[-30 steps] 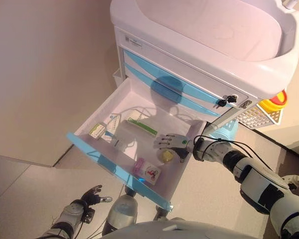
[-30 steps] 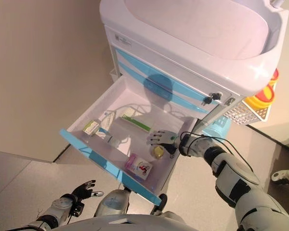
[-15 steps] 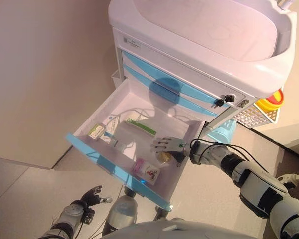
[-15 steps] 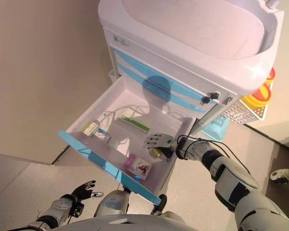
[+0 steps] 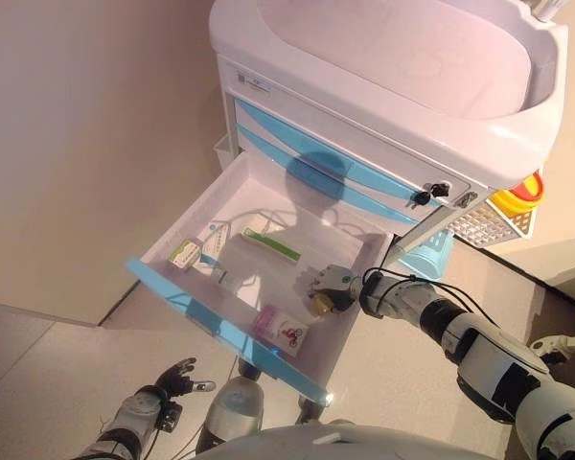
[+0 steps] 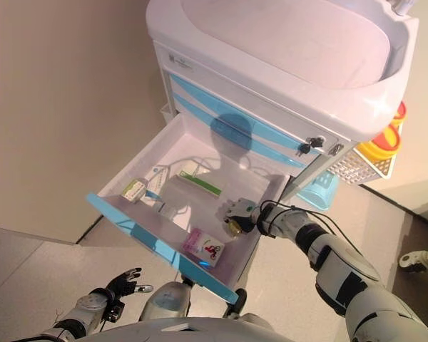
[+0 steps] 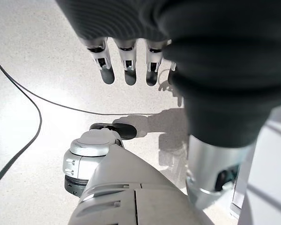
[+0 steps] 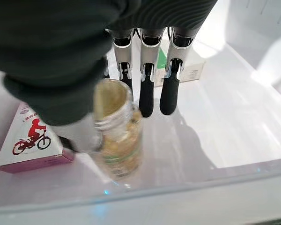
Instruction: Open the drawer and pick up the medicine
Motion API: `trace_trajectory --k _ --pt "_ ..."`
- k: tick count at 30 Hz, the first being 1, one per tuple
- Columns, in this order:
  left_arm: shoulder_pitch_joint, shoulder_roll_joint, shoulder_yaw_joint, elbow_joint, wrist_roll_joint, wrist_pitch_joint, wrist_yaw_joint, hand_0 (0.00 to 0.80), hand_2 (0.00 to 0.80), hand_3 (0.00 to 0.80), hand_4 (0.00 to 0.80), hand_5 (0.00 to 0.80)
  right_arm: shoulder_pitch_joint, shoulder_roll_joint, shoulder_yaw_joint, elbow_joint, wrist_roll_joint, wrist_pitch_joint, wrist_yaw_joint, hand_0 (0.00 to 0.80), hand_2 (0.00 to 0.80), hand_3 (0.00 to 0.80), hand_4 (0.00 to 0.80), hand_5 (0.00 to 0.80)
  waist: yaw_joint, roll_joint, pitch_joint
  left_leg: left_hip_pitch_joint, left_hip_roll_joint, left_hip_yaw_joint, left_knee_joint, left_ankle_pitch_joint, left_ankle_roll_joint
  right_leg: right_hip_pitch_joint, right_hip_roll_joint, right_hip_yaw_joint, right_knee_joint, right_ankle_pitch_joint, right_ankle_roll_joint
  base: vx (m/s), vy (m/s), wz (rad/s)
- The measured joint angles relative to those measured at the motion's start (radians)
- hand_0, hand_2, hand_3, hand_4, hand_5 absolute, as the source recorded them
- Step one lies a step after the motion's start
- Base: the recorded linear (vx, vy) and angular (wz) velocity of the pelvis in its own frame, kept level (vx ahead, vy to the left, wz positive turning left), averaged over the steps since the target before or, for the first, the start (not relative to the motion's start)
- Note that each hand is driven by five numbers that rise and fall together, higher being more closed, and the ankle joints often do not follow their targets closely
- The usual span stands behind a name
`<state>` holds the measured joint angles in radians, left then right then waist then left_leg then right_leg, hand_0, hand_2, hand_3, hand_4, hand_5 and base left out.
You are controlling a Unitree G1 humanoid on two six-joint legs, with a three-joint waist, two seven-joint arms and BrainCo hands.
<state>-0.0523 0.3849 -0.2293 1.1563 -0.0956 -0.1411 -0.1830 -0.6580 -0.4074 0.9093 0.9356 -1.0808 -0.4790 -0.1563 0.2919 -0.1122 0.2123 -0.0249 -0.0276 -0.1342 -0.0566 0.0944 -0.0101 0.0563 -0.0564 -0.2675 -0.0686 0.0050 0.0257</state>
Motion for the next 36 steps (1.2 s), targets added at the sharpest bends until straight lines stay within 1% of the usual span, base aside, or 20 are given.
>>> trace_trajectory --k 14,22,24,26,28,30,33,36 --pt "0.001 0.0 -0.001 0.0 0.0 0.001 0.0 0.0 0.0 0.0 0.0 0.0 0.003 0.001 -0.003 0.006 -0.001 0.005 0.01 0.8 0.8 0.8 0.8 0.8 -0.002 -0.003 -0.003 0.003 0.0 0.0 0.001 0.0 0.0 0.002 0.0 0.0 0.001 0.0 0.0 0.0 0.0 0.0" --pt "0.004 0.0 0.0 0.0 0.0 0.002 0.0 0.0 0.0 0.0 0.0 0.0 0.028 0.0 -0.025 -0.002 -0.001 0.005 0.007 0.8 0.8 0.8 0.8 0.8 -0.018 -0.011 -0.008 0.006 0.001 0.003 0.001 0.0 0.0 0.004 0.0 0.003 0.002 0.001 -0.001 0.0 -0.001 -0.01" --pt "0.009 0.0 0.0 -0.001 0.001 0.003 0.001 0.0 0.0 0.0 0.0 0.0 0.028 -0.008 -0.027 -0.045 0.013 0.009 0.035 0.8 0.8 0.8 0.8 0.8 -0.026 -0.011 -0.008 0.008 0.002 0.007 0.001 0.0 0.0 0.004 0.001 0.008 0.002 0.003 0.0 -0.008 -0.008 -0.08" --pt "0.013 0.0 0.001 -0.003 0.001 0.006 0.001 0.0 0.0 0.0 0.0 0.0 0.031 -0.03 -0.028 -0.128 0.092 0.026 0.097 0.8 0.8 0.8 0.8 0.8 -0.038 -0.011 -0.009 0.011 0.003 0.013 0.0 0.0 0.0 0.004 0.001 0.013 0.002 0.004 0.001 -0.013 -0.01 -0.08" --pt "0.016 0.0 0.004 -0.003 0.001 0.007 0.001 0.0 0.0 0.0 0.0 0.0 0.031 -0.084 -0.029 -0.284 0.208 0.058 0.201 0.8 0.8 0.8 0.8 0.8 -0.053 -0.012 -0.009 0.014 0.004 0.02 -0.001 0.0 0.0 0.003 0.002 0.019 0.001 0.006 0.003 -0.01 -0.009 -0.11" --pt "0.023 0.002 0.012 -0.005 0.0 0.009 0.002 0.0 0.0 0.0 0.0 0.0 0.028 -0.161 -0.037 -0.482 0.345 0.106 0.314 0.8 0.8 0.8 0.8 0.8 -0.061 -0.017 -0.012 0.021 0.006 0.037 -0.005 0.0 0.001 0.001 0.003 0.044 0.001 0.011 0.005 -0.007 0.0 -0.22" --pt "0.043 0.007 0.033 -0.004 -0.003 0.011 0.002 0.0 0.0 0.0 0.0 0.0 0.028 -0.255 -0.093 -0.726 0.551 0.189 0.492 0.8 0.8 0.8 0.8 0.8 -0.095 -0.036 -0.024 0.034 0.009 0.06 -0.017 0.0 0.001 0.0 0.004 0.074 0.002 0.015 0.008 -0.002 0.01 -0.23" --pt "0.058 0.01 0.042 -0.003 -0.004 0.01 0.003 0.0 0.0 0.0 0.0 0.0 0.028 -0.329 -0.193 -0.892 0.802 0.28 0.668 0.8 0.8 0.8 0.8 0.8 -0.134 -0.055 -0.037 0.051 0.01 0.08 -0.025 -0.002 0.002 0.002 0.003 0.101 0.002 0.02 0.009 0.02 0.017 -0.26"
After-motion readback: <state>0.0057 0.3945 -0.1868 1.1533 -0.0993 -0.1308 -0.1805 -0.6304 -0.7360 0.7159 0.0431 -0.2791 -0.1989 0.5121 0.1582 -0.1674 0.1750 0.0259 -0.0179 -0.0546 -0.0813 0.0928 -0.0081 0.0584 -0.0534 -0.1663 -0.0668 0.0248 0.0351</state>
